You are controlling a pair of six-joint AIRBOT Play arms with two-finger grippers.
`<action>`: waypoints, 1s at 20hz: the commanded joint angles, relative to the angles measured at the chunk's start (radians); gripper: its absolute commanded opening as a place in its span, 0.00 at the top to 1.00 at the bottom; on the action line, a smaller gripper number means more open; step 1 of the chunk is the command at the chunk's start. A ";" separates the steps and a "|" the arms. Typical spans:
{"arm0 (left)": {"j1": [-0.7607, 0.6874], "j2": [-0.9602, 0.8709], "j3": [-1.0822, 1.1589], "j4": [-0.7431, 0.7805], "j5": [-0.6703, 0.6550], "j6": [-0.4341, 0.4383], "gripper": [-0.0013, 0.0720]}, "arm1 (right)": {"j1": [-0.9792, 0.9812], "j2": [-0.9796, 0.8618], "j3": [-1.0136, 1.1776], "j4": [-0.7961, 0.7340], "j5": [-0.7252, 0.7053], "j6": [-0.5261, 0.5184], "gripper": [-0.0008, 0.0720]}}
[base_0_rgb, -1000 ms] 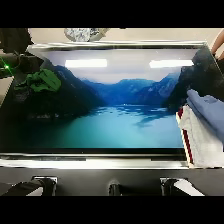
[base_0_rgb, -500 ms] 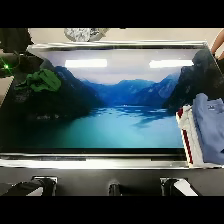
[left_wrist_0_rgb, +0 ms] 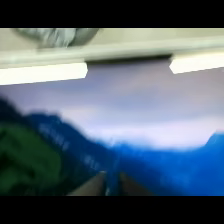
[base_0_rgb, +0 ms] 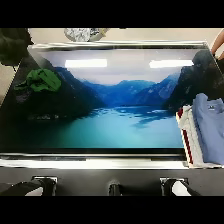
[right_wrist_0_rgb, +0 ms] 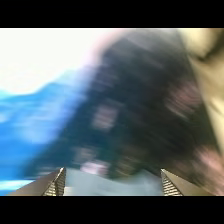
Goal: Fold the shirts.
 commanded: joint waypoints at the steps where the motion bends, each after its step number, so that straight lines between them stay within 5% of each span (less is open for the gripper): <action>1: 0.006 -0.082 -0.119 0.080 -0.349 -0.067 0.17 | 0.404 -0.067 -0.024 -0.175 0.190 0.129 0.07; 3: 0.005 -0.019 -0.364 -0.023 -0.318 -0.065 0.17 | 0.537 -0.119 -0.167 -0.163 0.299 0.127 0.07; 7: 0.005 0.164 -0.698 -0.098 -0.092 -0.139 0.17 | 0.653 -0.130 -0.344 -0.201 0.255 0.137 0.05; 20: 0.006 0.169 -0.712 -0.098 -0.100 -0.138 0.17 | 0.653 -0.131 -0.343 -0.211 0.276 0.128 0.06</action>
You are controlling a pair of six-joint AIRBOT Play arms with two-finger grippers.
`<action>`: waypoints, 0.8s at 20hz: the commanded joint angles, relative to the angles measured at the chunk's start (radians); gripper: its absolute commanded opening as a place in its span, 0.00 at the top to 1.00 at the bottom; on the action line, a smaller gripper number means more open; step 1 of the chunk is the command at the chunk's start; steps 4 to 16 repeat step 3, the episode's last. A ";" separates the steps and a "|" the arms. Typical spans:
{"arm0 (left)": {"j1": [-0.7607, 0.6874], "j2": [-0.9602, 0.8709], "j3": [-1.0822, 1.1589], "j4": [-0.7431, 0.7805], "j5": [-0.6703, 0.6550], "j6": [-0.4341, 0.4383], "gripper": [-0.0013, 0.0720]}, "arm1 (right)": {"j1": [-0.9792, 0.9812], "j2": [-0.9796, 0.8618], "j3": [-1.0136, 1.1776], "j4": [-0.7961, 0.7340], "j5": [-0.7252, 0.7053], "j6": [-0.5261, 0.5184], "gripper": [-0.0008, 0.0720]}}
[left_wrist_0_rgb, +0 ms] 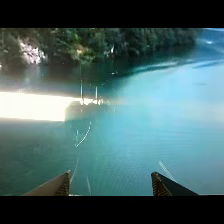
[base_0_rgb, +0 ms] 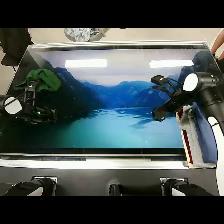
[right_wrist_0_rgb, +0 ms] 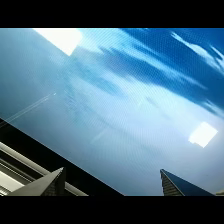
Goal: Fold the shirts.
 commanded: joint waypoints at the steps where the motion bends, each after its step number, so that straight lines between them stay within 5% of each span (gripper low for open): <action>1: 0.000 0.002 -0.003 -0.001 0.001 -0.001 0.17 | 0.002 0.000 -0.001 -0.002 0.002 0.000 0.06; 16: 0.000 0.002 -0.003 -0.001 0.001 -0.001 0.17 | 0.002 0.000 -0.001 -0.002 0.003 0.000 0.06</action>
